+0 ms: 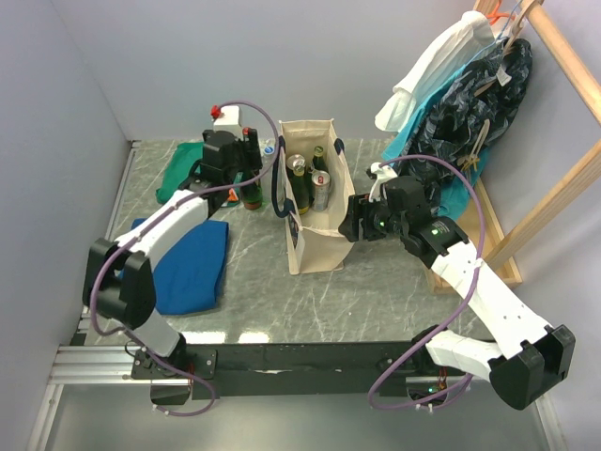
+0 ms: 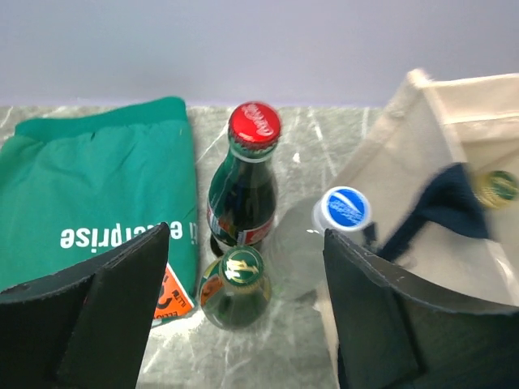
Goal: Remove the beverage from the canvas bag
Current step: Place the drink at the center of the board.
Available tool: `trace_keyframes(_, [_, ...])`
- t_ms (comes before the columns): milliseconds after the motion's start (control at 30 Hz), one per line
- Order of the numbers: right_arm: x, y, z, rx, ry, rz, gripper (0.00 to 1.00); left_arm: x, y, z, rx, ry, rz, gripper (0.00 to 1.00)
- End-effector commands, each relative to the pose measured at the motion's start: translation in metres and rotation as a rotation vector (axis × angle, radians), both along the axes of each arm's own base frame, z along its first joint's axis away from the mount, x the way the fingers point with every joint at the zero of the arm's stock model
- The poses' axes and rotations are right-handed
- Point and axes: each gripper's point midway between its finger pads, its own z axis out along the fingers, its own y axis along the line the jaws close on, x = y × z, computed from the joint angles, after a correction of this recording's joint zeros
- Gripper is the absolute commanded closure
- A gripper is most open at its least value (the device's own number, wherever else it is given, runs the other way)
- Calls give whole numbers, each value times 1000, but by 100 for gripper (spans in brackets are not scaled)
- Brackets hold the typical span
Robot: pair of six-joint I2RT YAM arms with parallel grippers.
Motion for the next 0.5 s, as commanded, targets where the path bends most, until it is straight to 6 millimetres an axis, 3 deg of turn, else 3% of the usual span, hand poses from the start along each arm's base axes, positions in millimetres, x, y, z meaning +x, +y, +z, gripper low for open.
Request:
trace_keyframes(0, [-3, -3, -1, -5, -8, -12, 28, -21, -2, 75, -68, -117, -61, 17])
trace_keyframes(100, [-3, -4, 0, -6, -5, -16, 28, -32, -7, 94, -96, -136, -104, 6])
trace_keyframes(200, [-4, -4, 1, -2, -7, -20, 28, -42, -14, 110, -112, -138, -161, 1])
trace_keyframes(467, [-5, -6, 5, 0, -19, -29, 28, -66, -44, 140, -167, -129, -362, 4])
